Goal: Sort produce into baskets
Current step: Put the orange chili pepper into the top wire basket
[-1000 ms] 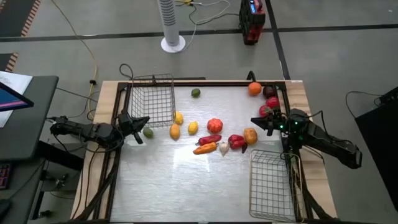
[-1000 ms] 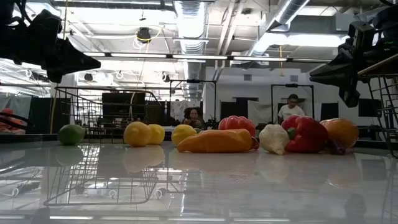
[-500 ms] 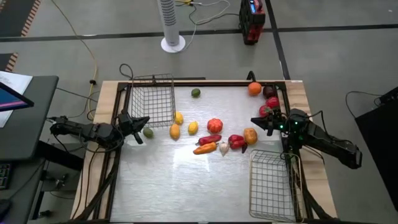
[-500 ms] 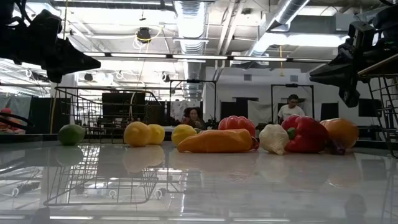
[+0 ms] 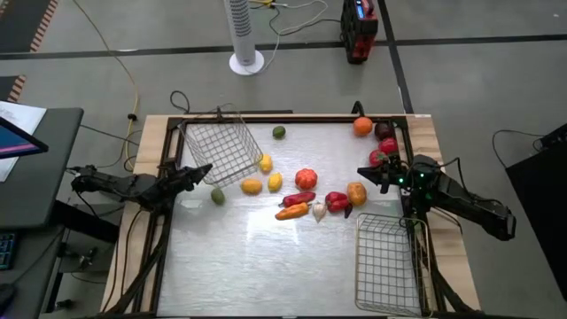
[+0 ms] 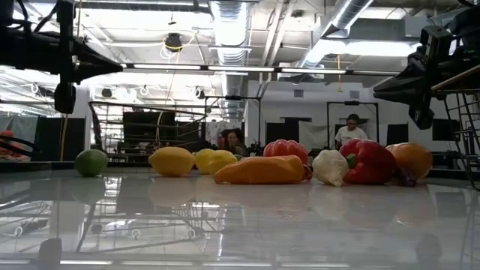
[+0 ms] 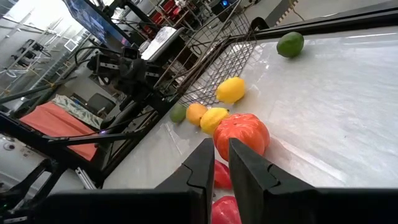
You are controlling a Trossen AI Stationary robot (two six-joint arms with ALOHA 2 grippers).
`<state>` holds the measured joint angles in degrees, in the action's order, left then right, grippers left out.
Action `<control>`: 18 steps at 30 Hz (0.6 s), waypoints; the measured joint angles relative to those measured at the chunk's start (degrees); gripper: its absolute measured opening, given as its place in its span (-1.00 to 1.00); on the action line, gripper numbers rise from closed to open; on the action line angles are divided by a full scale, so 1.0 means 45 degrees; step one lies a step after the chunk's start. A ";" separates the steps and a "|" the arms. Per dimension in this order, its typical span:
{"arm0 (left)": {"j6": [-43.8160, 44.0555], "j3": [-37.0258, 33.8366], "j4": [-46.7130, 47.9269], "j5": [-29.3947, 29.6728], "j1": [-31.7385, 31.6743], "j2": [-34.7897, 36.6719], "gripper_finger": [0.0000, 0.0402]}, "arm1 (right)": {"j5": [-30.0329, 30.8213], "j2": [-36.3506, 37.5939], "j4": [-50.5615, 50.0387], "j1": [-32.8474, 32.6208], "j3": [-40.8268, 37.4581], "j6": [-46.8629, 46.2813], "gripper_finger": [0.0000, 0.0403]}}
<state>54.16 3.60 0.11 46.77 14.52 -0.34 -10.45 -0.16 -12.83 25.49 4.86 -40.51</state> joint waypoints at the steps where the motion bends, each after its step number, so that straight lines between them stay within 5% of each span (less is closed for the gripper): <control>1: -0.0142 0.0000 -0.0007 0.0031 0.0000 0.0000 -1.00 | -0.0001 0.0000 0.0004 -0.0001 0.0000 0.0000 -0.63; 5: -0.2508 0.0000 0.0180 0.0422 0.0000 0.0000 -1.00 | -0.0003 0.0000 0.0004 -0.0003 0.0001 0.0000 -0.63; 11: -0.7869 0.0010 -0.0018 -0.1480 0.0000 0.0000 -1.00 | -0.0001 0.0000 0.0006 -0.0003 0.0000 -0.0001 -0.63; 18: -0.9213 0.0015 -0.1945 -0.3759 0.0005 -0.0015 -1.00 | 0.0009 0.0000 0.1003 -0.0001 -0.0103 -0.0890 -0.63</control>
<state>12.70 3.66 -8.64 29.85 14.55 -0.40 -10.41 -0.16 -8.32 25.48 4.39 -44.52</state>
